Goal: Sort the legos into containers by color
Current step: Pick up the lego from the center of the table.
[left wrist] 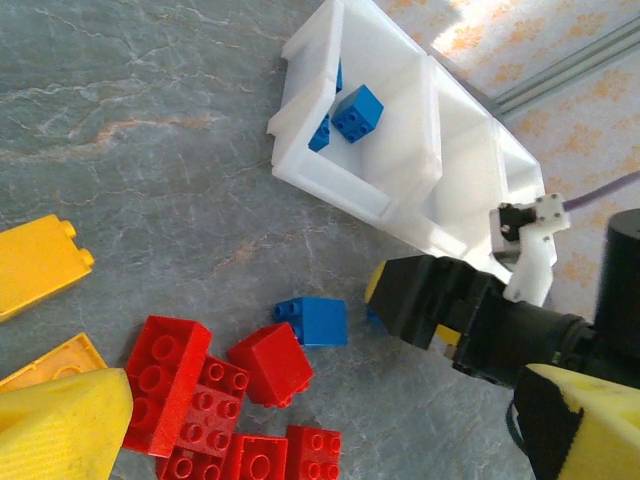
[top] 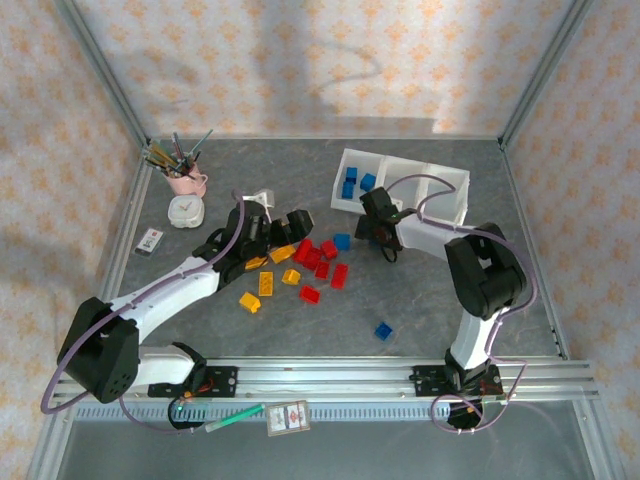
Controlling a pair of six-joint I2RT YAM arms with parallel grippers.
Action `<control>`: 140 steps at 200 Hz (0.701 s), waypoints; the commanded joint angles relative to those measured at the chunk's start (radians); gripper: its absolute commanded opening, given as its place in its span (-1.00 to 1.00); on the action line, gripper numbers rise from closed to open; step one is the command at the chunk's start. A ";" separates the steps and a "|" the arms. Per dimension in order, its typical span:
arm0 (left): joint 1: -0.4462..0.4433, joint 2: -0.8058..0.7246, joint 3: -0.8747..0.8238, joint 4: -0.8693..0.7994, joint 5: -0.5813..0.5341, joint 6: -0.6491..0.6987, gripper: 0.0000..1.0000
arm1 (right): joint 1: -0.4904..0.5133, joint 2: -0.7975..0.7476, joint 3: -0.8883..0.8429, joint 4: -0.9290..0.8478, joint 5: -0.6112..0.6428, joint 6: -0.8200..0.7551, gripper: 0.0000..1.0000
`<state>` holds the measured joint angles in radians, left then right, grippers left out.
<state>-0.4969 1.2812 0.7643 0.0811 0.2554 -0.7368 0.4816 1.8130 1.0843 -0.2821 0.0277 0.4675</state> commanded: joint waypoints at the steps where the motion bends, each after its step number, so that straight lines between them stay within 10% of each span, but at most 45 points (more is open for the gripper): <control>1: -0.010 -0.002 -0.005 0.039 -0.008 -0.022 0.98 | 0.008 0.021 0.029 0.013 0.045 0.026 0.54; 140: -0.023 -0.002 0.000 0.037 -0.006 -0.030 0.98 | 0.016 -0.013 0.020 -0.010 0.052 -0.015 -0.35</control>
<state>-0.5117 1.2938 0.7643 0.1020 0.2546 -0.7605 0.4881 1.8515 1.0920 -0.2668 0.0635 0.4694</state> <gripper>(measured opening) 0.992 0.427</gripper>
